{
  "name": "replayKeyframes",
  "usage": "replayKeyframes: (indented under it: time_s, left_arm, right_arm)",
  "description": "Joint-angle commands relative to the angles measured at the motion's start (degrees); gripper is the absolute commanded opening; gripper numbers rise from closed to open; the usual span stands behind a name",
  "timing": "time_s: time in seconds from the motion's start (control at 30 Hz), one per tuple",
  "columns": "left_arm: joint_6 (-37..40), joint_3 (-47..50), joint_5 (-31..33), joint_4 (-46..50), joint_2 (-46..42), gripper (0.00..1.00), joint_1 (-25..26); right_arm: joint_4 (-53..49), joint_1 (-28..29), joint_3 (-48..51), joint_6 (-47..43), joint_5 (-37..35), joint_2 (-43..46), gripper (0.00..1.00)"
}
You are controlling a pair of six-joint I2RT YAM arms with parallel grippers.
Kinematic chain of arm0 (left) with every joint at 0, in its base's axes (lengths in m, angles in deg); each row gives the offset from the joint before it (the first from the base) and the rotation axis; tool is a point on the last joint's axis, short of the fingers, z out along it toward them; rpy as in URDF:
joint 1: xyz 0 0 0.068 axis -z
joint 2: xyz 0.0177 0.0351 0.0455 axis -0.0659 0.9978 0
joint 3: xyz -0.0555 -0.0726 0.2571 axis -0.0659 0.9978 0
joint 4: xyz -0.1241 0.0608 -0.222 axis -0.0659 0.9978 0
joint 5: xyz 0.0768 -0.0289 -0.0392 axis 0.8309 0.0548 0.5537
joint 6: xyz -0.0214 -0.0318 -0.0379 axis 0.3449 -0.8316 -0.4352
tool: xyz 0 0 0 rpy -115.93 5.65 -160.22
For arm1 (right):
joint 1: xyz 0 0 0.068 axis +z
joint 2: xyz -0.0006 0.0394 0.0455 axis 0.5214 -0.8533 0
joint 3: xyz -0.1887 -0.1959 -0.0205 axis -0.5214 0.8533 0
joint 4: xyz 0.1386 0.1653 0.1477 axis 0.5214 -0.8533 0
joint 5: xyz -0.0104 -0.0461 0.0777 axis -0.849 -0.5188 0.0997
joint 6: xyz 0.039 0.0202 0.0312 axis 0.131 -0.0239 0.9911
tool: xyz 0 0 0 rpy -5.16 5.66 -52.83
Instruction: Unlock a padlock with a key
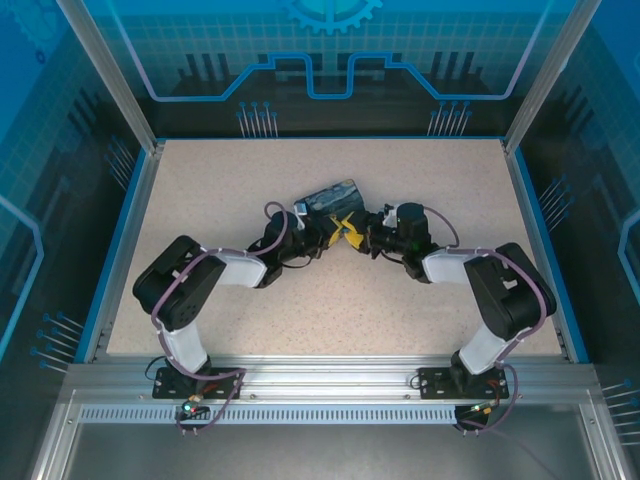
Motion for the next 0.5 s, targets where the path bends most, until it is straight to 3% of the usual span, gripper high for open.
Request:
replayKeyframes:
  time_s: [0.0,0.2,0.27,0.37,0.47]
  left_arm:
    - [0.3,0.17,-2.4,4.52,-1.95,0.0,1.69]
    - [0.78,-1.28,-2.5,6.8,-1.64,0.0,1.12]
    - [0.37,-1.47,-2.47,6.6,-1.27,0.0,0.93]
    - [0.3,-1.75,-2.56,6.81,-0.98,0.0,0.86]
    - [0.44,-2.14,-2.82,7.32,-0.98,0.0,0.78]
  right_arm:
    - [-2.04,-0.72,-2.53,-4.69,1.74,3.04,0.54]
    - [-8.21,-1.77,-0.67,-9.33,4.29,5.99,0.78]
    - [-12.0,-2.2,0.04,-11.75,5.13,7.37,0.91]
    - [-19.36,-3.16,1.2,-17.24,5.59,10.94,0.92]
    - [-32.99,-4.14,-0.06,-26.27,3.53,15.74,0.92]
